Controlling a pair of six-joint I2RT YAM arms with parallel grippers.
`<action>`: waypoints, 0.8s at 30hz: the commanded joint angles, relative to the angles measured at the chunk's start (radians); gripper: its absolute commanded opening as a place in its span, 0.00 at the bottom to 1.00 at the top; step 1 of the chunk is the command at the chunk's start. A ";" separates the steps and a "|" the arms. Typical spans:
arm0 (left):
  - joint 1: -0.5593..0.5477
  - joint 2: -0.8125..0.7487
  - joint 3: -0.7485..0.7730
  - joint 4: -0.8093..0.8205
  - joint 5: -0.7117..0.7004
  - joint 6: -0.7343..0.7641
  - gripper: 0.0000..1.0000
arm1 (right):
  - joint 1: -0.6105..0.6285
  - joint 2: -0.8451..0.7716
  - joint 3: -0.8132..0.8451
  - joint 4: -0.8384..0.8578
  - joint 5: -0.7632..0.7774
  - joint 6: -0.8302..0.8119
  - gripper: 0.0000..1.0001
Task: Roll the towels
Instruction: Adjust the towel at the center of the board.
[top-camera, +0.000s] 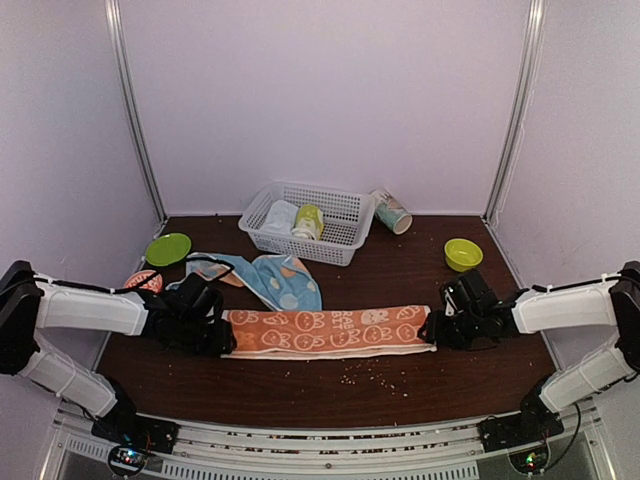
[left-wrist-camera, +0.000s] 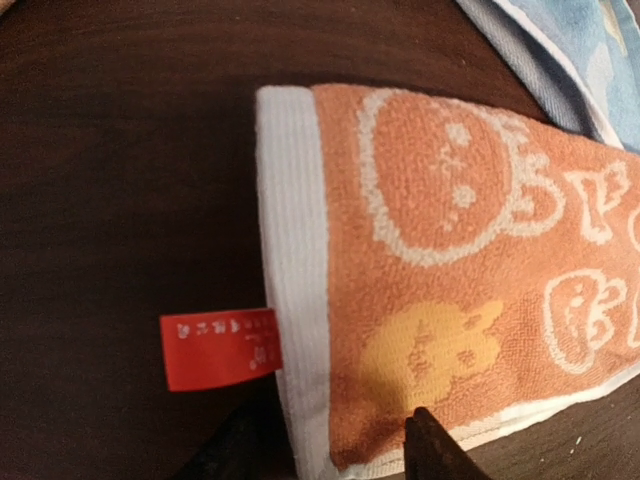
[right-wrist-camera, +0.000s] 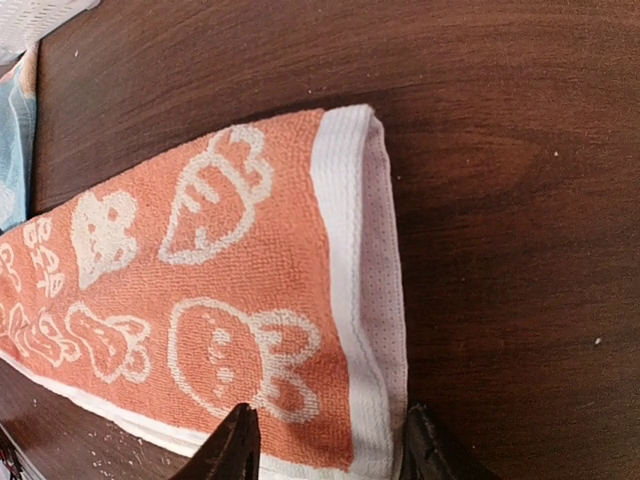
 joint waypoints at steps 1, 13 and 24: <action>-0.004 0.029 -0.034 0.033 0.037 -0.008 0.40 | 0.010 0.006 -0.050 -0.133 -0.003 0.029 0.50; -0.016 -0.068 -0.093 0.050 0.096 0.025 0.00 | 0.016 -0.054 -0.096 -0.129 0.010 0.086 0.51; -0.024 -0.119 -0.073 0.040 0.130 0.067 0.00 | 0.030 -0.042 -0.105 -0.075 -0.004 0.126 0.00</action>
